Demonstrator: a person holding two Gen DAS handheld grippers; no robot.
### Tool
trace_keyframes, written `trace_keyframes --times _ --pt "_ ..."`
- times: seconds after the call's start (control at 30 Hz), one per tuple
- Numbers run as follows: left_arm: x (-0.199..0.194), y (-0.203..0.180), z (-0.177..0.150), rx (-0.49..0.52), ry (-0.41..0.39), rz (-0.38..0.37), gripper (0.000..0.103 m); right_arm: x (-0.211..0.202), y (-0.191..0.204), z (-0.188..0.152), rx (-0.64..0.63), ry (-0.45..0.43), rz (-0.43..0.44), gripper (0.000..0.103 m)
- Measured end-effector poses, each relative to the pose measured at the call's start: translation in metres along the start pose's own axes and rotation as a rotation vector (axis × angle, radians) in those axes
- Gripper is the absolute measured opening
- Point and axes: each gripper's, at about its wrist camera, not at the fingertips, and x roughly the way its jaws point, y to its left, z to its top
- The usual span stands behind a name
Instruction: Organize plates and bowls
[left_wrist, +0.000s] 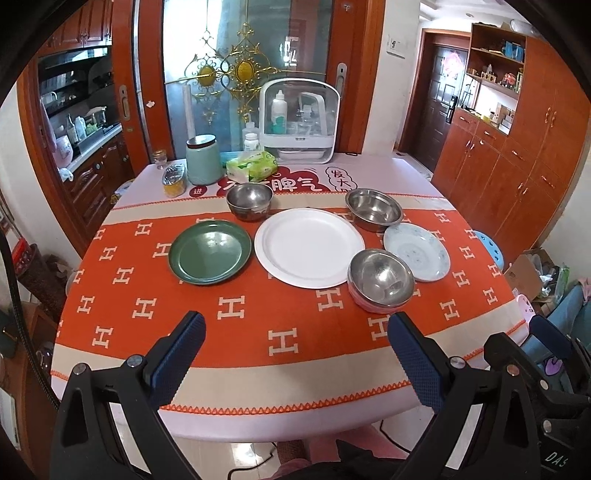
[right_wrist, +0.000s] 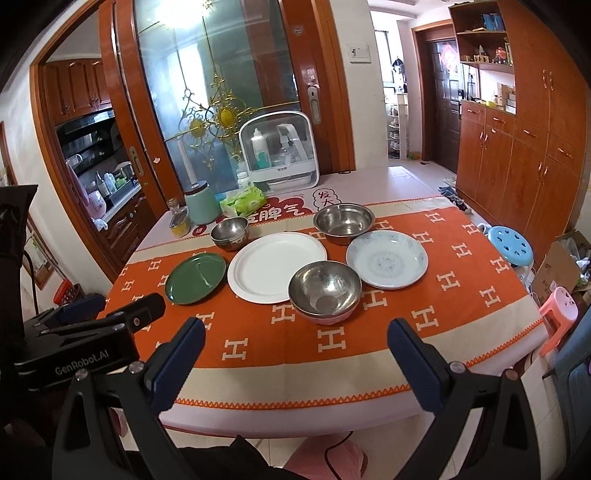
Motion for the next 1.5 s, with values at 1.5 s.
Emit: trace_keyframes --times 1.5 --pt "0.214 0.026 0.076 -0.34 0.32 0.107 0.098 0.216 -0.054 0.125 -0.083 0.215 0.222 0.099"
